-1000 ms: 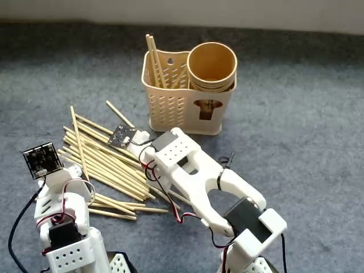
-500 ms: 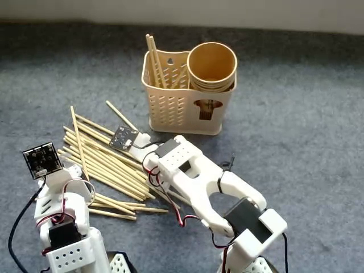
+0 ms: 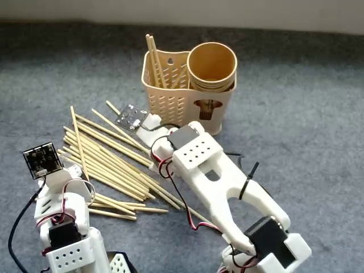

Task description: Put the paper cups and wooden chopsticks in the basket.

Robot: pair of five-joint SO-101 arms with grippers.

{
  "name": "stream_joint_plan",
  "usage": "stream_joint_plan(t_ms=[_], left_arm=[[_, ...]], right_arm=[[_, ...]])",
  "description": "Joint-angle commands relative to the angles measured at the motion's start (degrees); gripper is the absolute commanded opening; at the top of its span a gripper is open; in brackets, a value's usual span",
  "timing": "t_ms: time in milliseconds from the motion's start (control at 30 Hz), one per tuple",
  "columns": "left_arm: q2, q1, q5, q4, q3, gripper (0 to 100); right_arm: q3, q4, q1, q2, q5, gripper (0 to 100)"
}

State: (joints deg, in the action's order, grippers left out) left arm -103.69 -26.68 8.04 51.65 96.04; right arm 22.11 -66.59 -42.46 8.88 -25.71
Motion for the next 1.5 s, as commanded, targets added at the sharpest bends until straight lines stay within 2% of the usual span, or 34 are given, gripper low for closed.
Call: stream_joint_plan(t_ms=[0,100,300,433,500,667,767,867,967,1200,1467], left_arm=[[-0.3,-0.6,0.1,0.2,1.2,1],[-0.3,-0.6,0.1,0.2,1.2,1],[-0.3,-0.6,0.1,0.2,1.2,1],[-0.3,-0.6,0.1,0.2,1.2,1],[-0.3,-0.6,0.1,0.2,1.2,1],[-0.3,-0.6,0.1,0.2,1.2,1],[-0.3,-0.6,0.1,0.2,1.2,1],[-0.3,-0.6,0.1,0.2,1.2,1],[-0.3,-0.6,0.1,0.2,1.2,1],[-0.3,-0.6,0.1,0.2,1.2,1],[-0.3,-0.6,0.1,0.2,1.2,1]], right_arm=[[1.8,-0.5,0.2,3.7,0.3,0.5],[3.6,-0.7,0.8,4.4,0.3,0.5],[3.7,-9.7,5.0,4.4,0.3,0.5],[4.4,-10.9,7.8,4.2,0.2,0.5],[4.6,-11.4,8.7,3.9,-2.3,0.9],[6.1,-13.3,8.3,4.4,-3.3,15.2],[6.2,-13.1,6.3,3.9,-3.3,16.7],[4.7,-10.2,4.0,3.7,-3.1,16.7],[4.3,-2.9,3.4,2.9,0.3,16.7],[4.0,10.5,2.0,-7.0,2.4,16.6],[4.0,14.8,-1.4,-13.5,2.2,16.4]])
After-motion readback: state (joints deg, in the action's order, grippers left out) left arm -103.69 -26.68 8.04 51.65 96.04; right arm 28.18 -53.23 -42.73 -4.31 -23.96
